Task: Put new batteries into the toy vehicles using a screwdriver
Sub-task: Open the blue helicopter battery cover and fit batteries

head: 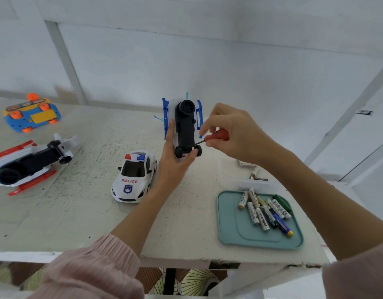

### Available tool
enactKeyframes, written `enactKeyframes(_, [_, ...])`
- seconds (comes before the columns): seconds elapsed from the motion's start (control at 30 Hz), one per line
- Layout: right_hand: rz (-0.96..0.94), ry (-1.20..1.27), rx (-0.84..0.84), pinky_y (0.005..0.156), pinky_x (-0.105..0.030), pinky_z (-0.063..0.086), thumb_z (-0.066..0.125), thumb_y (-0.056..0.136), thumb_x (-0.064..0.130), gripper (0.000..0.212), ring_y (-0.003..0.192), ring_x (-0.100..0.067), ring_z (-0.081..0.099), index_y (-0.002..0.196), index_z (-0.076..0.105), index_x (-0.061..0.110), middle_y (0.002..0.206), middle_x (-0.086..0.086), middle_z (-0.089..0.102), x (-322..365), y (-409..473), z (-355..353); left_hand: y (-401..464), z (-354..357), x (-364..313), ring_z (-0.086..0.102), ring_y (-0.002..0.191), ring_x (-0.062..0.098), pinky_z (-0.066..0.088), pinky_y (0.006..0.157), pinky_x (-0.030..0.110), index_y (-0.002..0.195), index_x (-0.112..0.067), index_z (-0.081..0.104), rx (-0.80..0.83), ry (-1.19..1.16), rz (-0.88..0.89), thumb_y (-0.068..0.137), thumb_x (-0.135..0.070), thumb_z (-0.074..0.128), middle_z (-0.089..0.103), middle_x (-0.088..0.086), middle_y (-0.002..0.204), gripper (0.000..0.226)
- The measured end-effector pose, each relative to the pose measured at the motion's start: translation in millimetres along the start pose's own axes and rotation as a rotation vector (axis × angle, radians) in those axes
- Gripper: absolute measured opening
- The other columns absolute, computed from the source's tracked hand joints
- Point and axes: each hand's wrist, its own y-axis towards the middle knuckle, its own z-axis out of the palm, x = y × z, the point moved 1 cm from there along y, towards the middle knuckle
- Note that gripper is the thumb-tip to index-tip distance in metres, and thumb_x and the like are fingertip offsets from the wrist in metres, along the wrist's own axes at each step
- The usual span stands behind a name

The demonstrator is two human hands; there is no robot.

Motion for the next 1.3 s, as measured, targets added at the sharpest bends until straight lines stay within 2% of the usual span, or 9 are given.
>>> enactKeyframes(0.13, [0.170, -0.184, 0.100, 0.044, -0.013, 0.027, 0.047, 0.093, 0.041, 0.034, 0.046, -0.003, 0.036, 0.070, 0.047, 0.016, 0.059, 0.007, 0.050, 4.0, 2.3, -0.5, 1.3, -0.2, -1.0, 0.063, 0.103, 0.002, 0.049, 0.072, 0.011, 0.139, -0.055, 0.007, 0.000, 0.000, -0.003, 0.089, -0.012, 0.065, 0.034, -0.010, 0.150, 0.088])
enactKeyframes(0.37, [-0.023, -0.063, -0.005, 0.061, -0.008, 0.036, 0.065, 0.076, 0.004, 0.003, 0.060, 0.001, 0.041, 0.075, 0.063, 0.006, 0.066, 0.013, 0.042, 6.3, 7.2, -1.7, 1.5, -1.1, 2.6, 0.062, 0.108, 0.009, 0.050, 0.073, 0.012, 0.142, -0.059, 0.005, 0.013, 0.050, -0.035, 0.086, -0.027, 0.066, 0.042, -0.009, 0.145, 0.089])
enactKeyframes(0.53, [0.166, -0.175, 0.080, 0.048, -0.018, 0.033, 0.049, 0.092, 0.040, 0.039, 0.047, -0.007, 0.039, 0.082, 0.056, 0.003, 0.066, -0.004, 0.058, 4.2, 7.8, 0.2, 0.7, -2.2, -0.7, 0.060, 0.107, 0.000, 0.046, 0.072, 0.007, 0.138, -0.062, 0.005, 0.003, 0.035, -0.048, 0.088, -0.024, 0.066, 0.040, -0.032, 0.133, 0.087])
enactKeyframes(0.73, [-0.019, 0.045, -0.014, 0.060, -0.010, 0.039, 0.063, 0.074, -0.003, 0.012, 0.061, 0.004, 0.049, 0.075, 0.062, 0.008, 0.076, 0.004, 0.052, 8.2, 6.6, 0.4, 0.2, -2.6, 0.5, 0.063, 0.106, 0.008, 0.050, 0.075, 0.013, 0.138, -0.064, 0.004, 0.006, 0.036, -0.044, 0.082, -0.039, 0.064, 0.048, -0.007, 0.141, 0.085])
enactKeyframes(0.83, [0.059, 0.070, 0.001, 0.060, -0.011, 0.044, 0.065, 0.083, 0.020, 0.016, 0.063, 0.001, 0.052, 0.094, 0.059, 0.010, 0.085, 0.001, 0.056, 10.9, 6.6, -1.4, 0.0, -3.0, 1.7, 0.062, 0.107, 0.005, 0.049, 0.075, 0.012, 0.143, -0.057, 0.003, 0.005, 0.029, -0.047, 0.087, -0.032, 0.064, 0.045, -0.012, 0.142, 0.086])
enactKeyframes(0.9, [0.185, -0.025, 0.061, 0.051, -0.013, 0.043, 0.052, 0.090, 0.040, 0.031, 0.052, -0.004, 0.054, 0.089, 0.057, 0.009, 0.071, 0.001, 0.058, 9.7, 9.7, -1.4, -0.4, -3.0, 1.8, 0.061, 0.102, -0.003, 0.047, 0.071, 0.007, 0.143, -0.054, 0.003, 0.003, 0.040, -0.053, 0.091, -0.024, 0.063, 0.043, -0.019, 0.137, 0.085])
enactKeyframes(1.0, [0.188, -0.175, -0.005, 0.053, -0.020, 0.038, 0.058, 0.088, 0.032, 0.032, 0.051, -0.010, 0.049, 0.066, 0.056, 0.009, 0.061, 0.002, 0.059, 5.0, 11.3, -0.6, -0.6, -2.4, 3.2, 0.061, 0.100, -0.003, 0.047, 0.070, 0.008, 0.144, -0.055, 0.003, 0.010, 0.053, -0.054, 0.091, -0.022, 0.063, 0.043, -0.022, 0.137, 0.086])
enactKeyframes(1.13, [0.092, 0.018, -0.051, 0.060, -0.006, 0.037, 0.069, 0.075, 0.008, 0.009, 0.062, -0.002, 0.049, 0.072, 0.062, 0.012, 0.070, 0.009, 0.051, 6.1, 8.4, -0.4, 0.4, -4.1, 4.3, 0.058, 0.100, -0.007, 0.045, 0.068, 0.005, 0.143, -0.057, 0.001, 0.015, 0.053, -0.069, 0.091, -0.024, 0.062, 0.044, -0.020, 0.139, 0.087])
enactKeyframes(1.3, [0.316, -0.122, 0.045, 0.052, -0.020, 0.042, 0.053, 0.088, 0.046, 0.042, 0.050, -0.014, 0.054, 0.072, 0.057, 0.007, 0.060, -0.003, 0.059, 3.8, 7.2, 1.6, 1.4, -5.6, 3.2, 0.055, 0.089, -0.018, 0.043, 0.063, 0.002, 0.144, -0.050, -0.001, 0.029, 0.028, -0.089, 0.094, -0.017, 0.058, 0.042, -0.022, 0.132, 0.084])
